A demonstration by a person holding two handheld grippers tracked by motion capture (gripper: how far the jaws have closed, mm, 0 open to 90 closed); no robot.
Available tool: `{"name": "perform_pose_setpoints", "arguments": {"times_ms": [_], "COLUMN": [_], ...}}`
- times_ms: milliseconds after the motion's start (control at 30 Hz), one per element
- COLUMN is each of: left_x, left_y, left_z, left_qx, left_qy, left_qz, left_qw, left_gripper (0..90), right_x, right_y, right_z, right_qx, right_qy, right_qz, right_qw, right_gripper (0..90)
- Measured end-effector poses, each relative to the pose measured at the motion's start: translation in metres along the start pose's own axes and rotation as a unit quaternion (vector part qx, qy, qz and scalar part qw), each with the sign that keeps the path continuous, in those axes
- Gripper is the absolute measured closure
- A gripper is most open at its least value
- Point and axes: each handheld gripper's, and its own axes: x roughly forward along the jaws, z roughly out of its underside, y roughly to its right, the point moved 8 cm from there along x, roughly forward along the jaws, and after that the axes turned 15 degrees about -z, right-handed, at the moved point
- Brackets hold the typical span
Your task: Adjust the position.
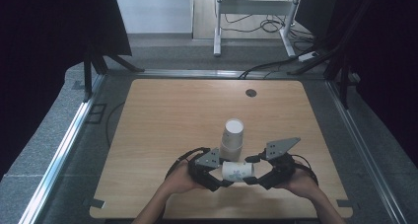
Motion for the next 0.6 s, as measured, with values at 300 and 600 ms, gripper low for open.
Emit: {"name": "perform_pose_setpoints", "arguments": {"times_ms": [300, 600], "left_x": [0.002, 0.003], "left_y": [-0.002, 0.0], "left_z": [0.0, -0.006], "left_qx": [0.043, 0.078], "left_qy": [-0.054, -0.09], "left_qz": [-0.02, -0.027], "left_qw": [0.9974, 0.9925], "left_gripper": [30.9, 30.9], "right_x": [0.001, 0.012], "right_y": [-0.003, -0.001], "right_z": [0.0, 0.001], "right_qx": [-0.005, -0.01], "right_qy": [-0.082, -0.156], "right_qz": [0.021, 0.03], "right_qw": [0.9964, 0.9873], "right_gripper": [24.2, 21.3]}}
